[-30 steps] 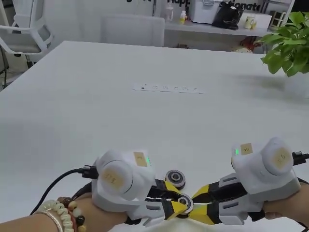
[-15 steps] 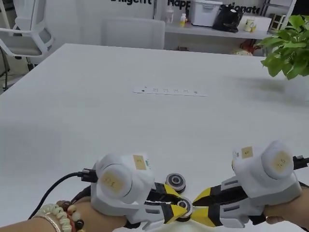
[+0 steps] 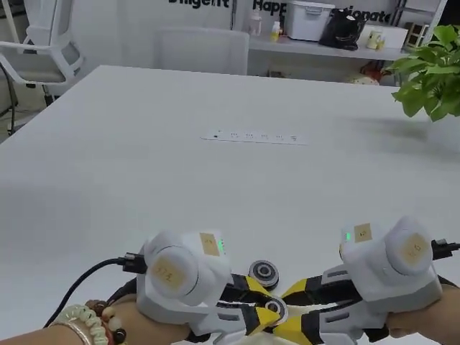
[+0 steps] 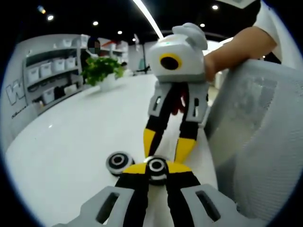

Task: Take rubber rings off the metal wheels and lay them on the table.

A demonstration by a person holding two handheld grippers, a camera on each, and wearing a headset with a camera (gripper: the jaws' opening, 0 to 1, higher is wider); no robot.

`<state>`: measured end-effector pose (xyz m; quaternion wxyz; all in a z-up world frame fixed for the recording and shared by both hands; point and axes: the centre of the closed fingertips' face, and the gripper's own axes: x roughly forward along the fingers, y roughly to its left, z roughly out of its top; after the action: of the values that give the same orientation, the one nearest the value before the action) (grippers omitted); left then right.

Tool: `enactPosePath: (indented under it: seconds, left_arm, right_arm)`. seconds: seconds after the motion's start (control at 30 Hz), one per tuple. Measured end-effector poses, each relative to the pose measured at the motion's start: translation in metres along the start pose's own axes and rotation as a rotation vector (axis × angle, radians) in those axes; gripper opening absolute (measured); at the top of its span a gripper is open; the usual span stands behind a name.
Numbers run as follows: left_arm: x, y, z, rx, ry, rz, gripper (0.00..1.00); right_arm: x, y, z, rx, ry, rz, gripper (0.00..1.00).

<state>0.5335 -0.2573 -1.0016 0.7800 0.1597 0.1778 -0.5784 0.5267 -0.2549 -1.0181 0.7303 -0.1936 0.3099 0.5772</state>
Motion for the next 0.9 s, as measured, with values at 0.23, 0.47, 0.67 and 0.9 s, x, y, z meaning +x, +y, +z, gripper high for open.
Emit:
enactPosePath:
  seconds: [0.23, 0.47, 0.67, 0.9]
  left_arm:
    - [0.000, 0.001, 0.000, -0.003, -0.001, 0.004, 0.14]
    - [0.000, 0.002, -0.001, -0.005, 0.001, 0.010, 0.14]
    - [0.000, 0.002, -0.001, -0.004, 0.001, 0.009, 0.14]
    - [-0.001, 0.001, -0.001, -0.006, -0.001, 0.010, 0.14]
  right_arm:
    - [-0.006, -0.002, -0.008, 0.014, 0.020, 0.004, 0.05]
    - [-0.006, -0.004, -0.009, 0.037, 0.024, -0.015, 0.00]
    - [-0.006, 0.000, -0.006, 0.042, 0.006, -0.007, 0.20]
    - [0.008, 0.001, -0.006, -0.061, 0.056, -0.021, 0.25]
